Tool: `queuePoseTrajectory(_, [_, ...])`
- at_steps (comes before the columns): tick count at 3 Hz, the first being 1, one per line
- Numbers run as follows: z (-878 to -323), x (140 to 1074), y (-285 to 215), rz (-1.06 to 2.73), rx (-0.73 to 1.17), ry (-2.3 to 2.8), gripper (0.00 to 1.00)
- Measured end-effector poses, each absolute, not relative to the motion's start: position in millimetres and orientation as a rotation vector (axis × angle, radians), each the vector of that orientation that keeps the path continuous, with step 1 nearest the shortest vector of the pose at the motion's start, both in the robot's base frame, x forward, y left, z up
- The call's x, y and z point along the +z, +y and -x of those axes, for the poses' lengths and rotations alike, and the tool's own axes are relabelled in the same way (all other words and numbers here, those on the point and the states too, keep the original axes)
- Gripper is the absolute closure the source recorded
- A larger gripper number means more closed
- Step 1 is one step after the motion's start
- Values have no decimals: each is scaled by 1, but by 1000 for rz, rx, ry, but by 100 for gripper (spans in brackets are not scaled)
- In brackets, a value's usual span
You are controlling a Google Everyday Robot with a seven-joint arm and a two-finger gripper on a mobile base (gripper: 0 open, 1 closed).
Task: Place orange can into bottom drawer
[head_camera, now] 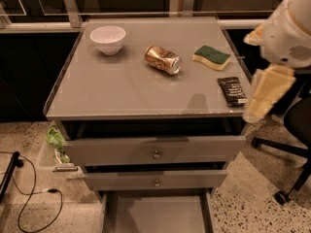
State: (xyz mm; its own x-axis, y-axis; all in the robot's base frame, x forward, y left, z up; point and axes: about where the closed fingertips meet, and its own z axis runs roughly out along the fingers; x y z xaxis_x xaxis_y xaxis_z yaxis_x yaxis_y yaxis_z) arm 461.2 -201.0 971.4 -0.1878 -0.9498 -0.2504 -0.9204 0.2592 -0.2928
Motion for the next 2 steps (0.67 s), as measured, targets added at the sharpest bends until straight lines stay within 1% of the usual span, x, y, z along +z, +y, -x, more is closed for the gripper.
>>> queuePoseTrajectory(1, [-505,968,-169,1705,-104,2034,0])
queuePoseTrajectory(2, [-575,966,-127,1680,-79,1886,0])
